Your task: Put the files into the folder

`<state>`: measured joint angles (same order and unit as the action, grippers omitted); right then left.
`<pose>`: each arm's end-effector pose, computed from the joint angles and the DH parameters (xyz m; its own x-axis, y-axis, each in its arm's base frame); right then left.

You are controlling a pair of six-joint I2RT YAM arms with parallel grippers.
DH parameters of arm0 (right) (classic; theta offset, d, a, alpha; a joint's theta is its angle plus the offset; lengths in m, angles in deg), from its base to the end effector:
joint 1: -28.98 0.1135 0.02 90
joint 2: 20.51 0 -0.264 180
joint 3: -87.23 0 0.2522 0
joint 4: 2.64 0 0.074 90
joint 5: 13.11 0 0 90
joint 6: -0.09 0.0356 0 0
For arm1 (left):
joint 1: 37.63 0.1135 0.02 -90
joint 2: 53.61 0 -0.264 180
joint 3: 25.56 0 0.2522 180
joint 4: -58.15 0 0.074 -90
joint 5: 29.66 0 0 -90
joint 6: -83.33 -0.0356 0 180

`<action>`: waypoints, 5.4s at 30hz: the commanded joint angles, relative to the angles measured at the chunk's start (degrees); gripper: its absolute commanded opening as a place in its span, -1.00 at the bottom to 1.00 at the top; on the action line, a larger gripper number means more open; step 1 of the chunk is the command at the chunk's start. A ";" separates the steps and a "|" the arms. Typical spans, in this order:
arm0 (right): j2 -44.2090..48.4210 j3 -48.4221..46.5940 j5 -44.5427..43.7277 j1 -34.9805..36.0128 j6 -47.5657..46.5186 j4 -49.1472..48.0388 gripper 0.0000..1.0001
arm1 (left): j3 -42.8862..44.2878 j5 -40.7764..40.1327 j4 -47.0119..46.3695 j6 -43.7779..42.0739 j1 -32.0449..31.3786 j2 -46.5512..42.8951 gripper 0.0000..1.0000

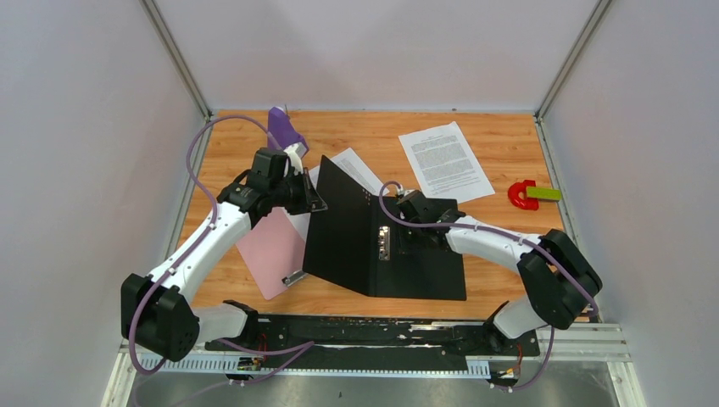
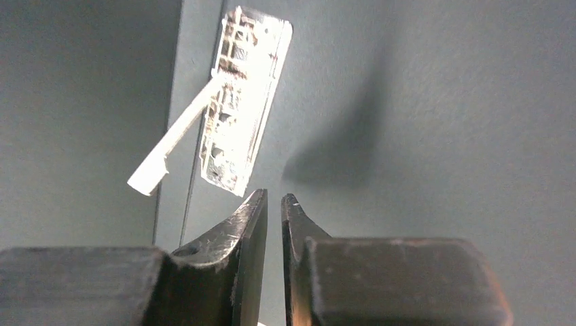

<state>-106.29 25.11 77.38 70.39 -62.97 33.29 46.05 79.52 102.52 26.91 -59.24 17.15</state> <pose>0.2151 0.1901 0.1811 -0.8778 -0.1701 -0.4479 -0.2995 0.9245 0.2359 0.2404 -0.1078 0.2924 -0.8483 -0.2259 -0.4790 0.1202 0.7987 -0.5896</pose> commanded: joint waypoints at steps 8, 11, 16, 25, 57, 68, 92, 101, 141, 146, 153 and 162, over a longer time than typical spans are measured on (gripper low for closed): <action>2.91 7.07 13.33 -0.09 7.65 -18.53 -0.71 | -1.26 0.76 -2.57 0.74 0.25 -2.34 -1.00; 2.84 6.61 12.98 -0.34 8.33 -19.91 -0.71 | -1.60 0.78 -2.63 0.87 0.25 -2.55 -1.00; 0.26 6.74 13.80 -2.81 8.91 -27.50 -0.72 | -2.03 0.30 -2.35 0.49 0.25 -3.10 -1.00; -6.97 1.20 17.14 -10.42 6.54 -31.83 -0.66 | -2.28 0.58 -1.75 0.06 0.25 -3.60 -1.00; -54.28 -73.61 23.74 -47.47 -24.19 -6.13 0.29 | -2.35 1.61 -0.61 -1.98 0.25 -2.61 -0.99; -66.98 -82.96 29.87 -48.18 -16.65 -25.20 0.29 | -1.61 2.16 0.37 -0.79 0.25 -3.06 -0.99; -70.00 -90.77 28.15 -48.09 -24.70 -10.61 0.00 | 0.86 1.87 2.63 -0.81 0.20 -3.62 -0.99; -69.68 -89.73 31.35 -47.65 -24.81 -11.06 0.02 | 1.54 2.03 2.39 -0.27 0.24 -3.39 -0.99; -70.40 -92.25 26.10 -46.55 -26.00 -8.13 -0.49 | 4.46 1.82 4.51 0.68 0.16 -4.62 -0.99; -70.24 -92.31 24.65 -46.42 -25.62 -5.11 -0.54 | 4.77 2.07 4.27 0.79 0.20 -4.14 -0.99; -69.85 -92.00 23.31 -46.37 -26.27 -2.79 -0.75 | 5.85 2.09 4.84 0.76 0.19 -3.89 -0.99; -66.58 -85.26 26.83 -46.92 -26.69 -6.53 -1.00 | 5.97 1.05 5.73 0.32 0.24 -4.51 -0.99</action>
<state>-176.91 -64.03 102.17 23.68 -88.59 28.39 49.61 80.18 110.06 27.57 -59.19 14.22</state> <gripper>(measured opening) 0.009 0.017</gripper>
